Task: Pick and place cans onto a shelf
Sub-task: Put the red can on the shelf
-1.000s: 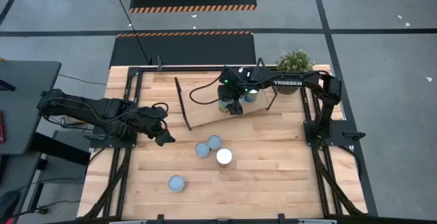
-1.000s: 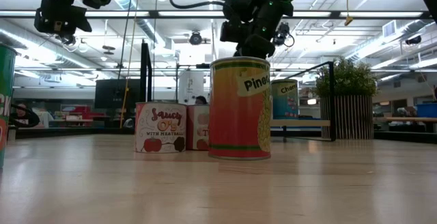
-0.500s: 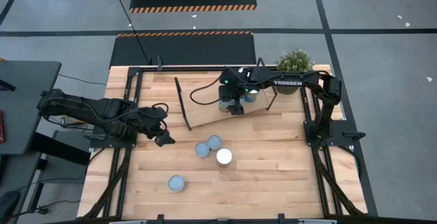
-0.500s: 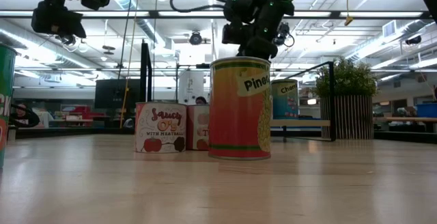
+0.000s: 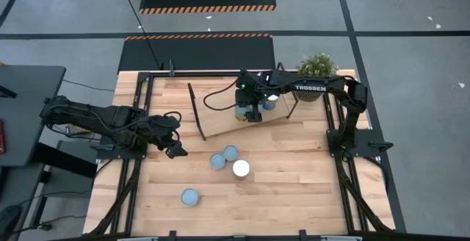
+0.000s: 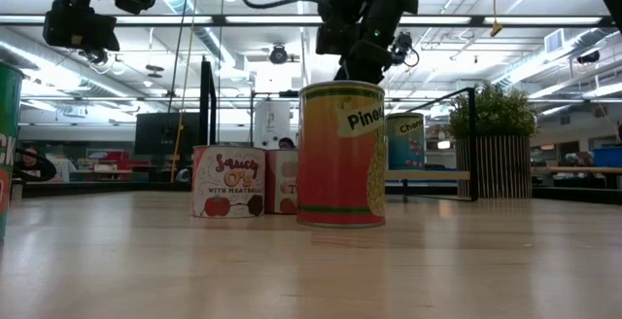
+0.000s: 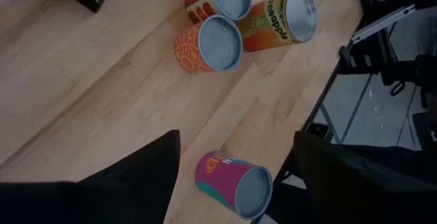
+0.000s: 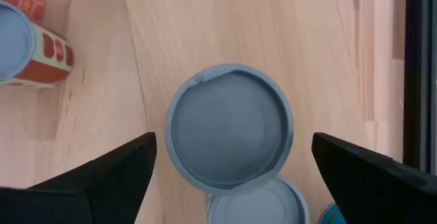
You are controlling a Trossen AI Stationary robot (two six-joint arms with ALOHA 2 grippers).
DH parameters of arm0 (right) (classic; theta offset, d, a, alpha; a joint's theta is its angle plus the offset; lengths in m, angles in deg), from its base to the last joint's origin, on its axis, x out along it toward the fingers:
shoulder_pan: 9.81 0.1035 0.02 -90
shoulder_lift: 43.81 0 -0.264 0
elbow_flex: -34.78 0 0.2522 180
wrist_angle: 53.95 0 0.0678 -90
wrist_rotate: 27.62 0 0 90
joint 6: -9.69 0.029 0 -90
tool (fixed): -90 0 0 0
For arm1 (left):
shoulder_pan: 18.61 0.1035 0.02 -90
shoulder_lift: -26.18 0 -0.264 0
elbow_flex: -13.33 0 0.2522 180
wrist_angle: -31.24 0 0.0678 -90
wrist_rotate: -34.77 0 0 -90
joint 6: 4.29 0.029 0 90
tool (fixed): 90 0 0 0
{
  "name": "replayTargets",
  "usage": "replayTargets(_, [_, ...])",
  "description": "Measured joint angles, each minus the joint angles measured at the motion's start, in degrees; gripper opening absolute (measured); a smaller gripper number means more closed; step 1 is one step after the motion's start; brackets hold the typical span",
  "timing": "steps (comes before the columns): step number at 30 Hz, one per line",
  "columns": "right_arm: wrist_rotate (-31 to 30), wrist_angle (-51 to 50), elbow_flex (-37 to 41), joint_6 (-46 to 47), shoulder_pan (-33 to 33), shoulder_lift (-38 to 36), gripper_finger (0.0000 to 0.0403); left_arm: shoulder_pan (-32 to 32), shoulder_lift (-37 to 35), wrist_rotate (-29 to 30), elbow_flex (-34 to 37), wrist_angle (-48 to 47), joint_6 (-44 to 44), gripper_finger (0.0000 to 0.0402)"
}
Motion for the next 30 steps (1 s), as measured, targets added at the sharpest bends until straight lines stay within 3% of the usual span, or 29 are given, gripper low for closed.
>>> replayTargets(14, [0.1, -8.4, -5.9, 0.1, 0.5, 0.0, 0.0400, -1.3, 0.3, 1.1, -2.4, -0.3, 0.0, 0.0272])
replayTargets(24, [6.8, -5.5, -6.7, 2.3, 5.2, -2.8, 0.0399, -7.3, 10.7, 2.8, -8.6, -4.2, 1.3, 0.0234])
replayTargets(30, [7.6, -3.9, -6.7, 2.0, 12.3, -4.0, 0.0399, -11.4, 16.7, 0.7, -9.8, -3.0, -4.3, 0.0222])
